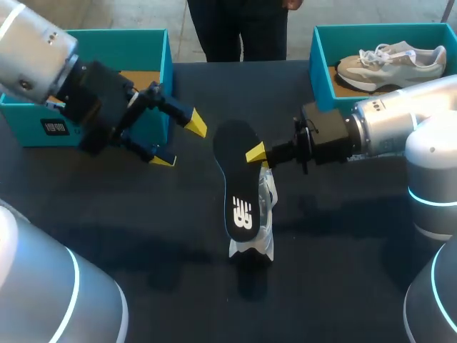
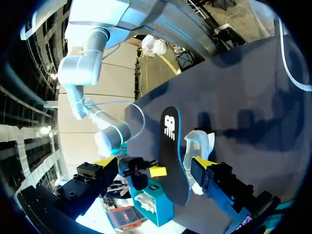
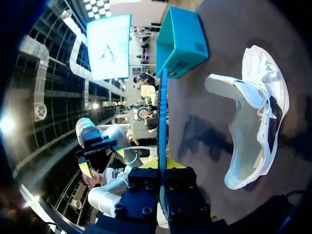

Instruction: Take the shoe out of the shoebox, open the shoe tongue, remove and reinsert the insole, then place the shoe into the shoebox

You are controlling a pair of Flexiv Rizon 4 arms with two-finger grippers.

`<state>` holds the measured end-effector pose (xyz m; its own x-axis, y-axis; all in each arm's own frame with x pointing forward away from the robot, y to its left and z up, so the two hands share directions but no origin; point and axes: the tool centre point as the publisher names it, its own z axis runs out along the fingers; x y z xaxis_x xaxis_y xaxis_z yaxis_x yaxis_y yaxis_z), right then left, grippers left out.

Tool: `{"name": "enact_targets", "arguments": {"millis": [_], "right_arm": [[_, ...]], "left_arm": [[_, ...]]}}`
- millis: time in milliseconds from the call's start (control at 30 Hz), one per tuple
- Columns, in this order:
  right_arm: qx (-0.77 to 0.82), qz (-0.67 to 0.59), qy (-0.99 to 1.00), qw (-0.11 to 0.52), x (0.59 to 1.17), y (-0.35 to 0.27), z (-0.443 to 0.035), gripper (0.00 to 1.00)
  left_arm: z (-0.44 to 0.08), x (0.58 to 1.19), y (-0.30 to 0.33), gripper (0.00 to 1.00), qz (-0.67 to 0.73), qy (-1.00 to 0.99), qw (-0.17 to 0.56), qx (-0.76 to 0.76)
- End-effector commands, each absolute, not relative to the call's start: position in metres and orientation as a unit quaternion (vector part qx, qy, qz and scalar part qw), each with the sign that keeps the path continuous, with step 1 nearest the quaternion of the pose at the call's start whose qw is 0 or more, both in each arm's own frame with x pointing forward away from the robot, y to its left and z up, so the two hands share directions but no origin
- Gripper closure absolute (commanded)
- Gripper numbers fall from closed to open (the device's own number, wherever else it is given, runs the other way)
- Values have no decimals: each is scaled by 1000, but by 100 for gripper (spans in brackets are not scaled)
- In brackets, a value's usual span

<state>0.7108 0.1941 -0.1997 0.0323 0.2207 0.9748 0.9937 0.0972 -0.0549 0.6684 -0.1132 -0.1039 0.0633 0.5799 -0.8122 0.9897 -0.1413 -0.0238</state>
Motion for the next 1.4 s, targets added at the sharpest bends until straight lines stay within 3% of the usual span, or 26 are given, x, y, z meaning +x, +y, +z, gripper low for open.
{"name": "enact_targets", "arguments": {"millis": [33,1200,1400], "right_arm": [[-539,-404,-563,480,714,196,-200,100],[-528,-451,-519,499,702,215,-180,100],[-526,-453,-518,500,698,218,-177,100]], "left_arm": [[-111,664,-113,0,-396,574,314,644],[-180,680,-133,0,-489,573,462,468],[-184,685,-136,19,-492,567,481,453]]}}
